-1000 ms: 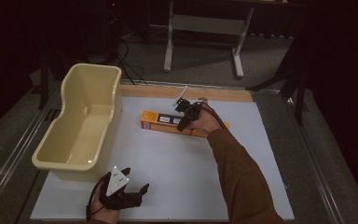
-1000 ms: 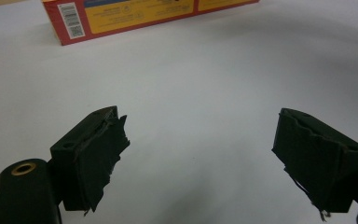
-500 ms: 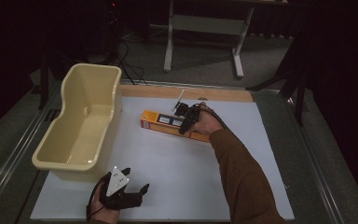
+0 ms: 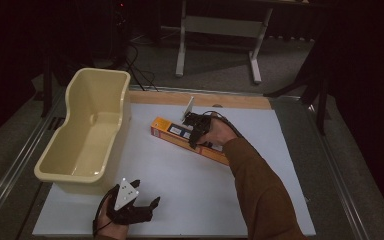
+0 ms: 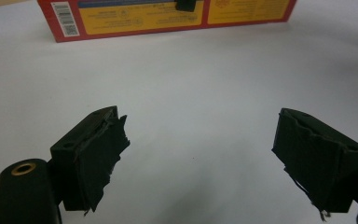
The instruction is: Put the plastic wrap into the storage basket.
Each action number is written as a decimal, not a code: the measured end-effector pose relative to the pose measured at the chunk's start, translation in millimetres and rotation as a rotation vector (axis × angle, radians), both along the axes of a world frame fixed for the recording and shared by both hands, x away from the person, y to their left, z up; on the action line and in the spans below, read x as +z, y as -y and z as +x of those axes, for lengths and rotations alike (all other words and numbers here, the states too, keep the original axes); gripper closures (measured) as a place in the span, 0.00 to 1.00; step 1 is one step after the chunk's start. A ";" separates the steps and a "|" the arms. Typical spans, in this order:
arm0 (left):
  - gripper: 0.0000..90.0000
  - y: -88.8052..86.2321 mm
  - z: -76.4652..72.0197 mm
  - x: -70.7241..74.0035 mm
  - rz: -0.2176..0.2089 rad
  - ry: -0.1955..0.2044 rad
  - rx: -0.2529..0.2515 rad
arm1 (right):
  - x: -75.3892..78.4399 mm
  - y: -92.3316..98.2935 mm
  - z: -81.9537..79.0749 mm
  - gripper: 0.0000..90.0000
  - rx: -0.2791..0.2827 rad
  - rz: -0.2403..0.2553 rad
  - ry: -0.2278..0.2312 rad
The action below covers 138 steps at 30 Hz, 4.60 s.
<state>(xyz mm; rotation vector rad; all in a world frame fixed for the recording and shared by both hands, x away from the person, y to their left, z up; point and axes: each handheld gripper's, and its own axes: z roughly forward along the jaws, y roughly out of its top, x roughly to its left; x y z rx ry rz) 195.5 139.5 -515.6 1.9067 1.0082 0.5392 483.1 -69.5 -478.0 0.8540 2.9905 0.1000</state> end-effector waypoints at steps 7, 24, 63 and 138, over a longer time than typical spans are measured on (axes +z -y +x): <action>0.17 1.2 0.3 -0.5 0.004 -0.001 -0.004 | -1.1 3.6 -2.8 0.41 0.120 0.051 0.037; 0.17 1.3 0.0 0.2 0.007 0.000 -0.006 | 0.9 -9.3 -3.8 0.44 -0.066 0.079 -0.053; 0.17 0.6 0.0 0.8 0.007 0.006 0.002 | 45.3 -3.9 -3.7 0.44 -0.479 0.715 -0.341; 0.17 0.0 -0.9 0.5 0.009 0.015 0.001 | 108.7 -106.9 -42.6 0.44 -0.661 1.289 -0.456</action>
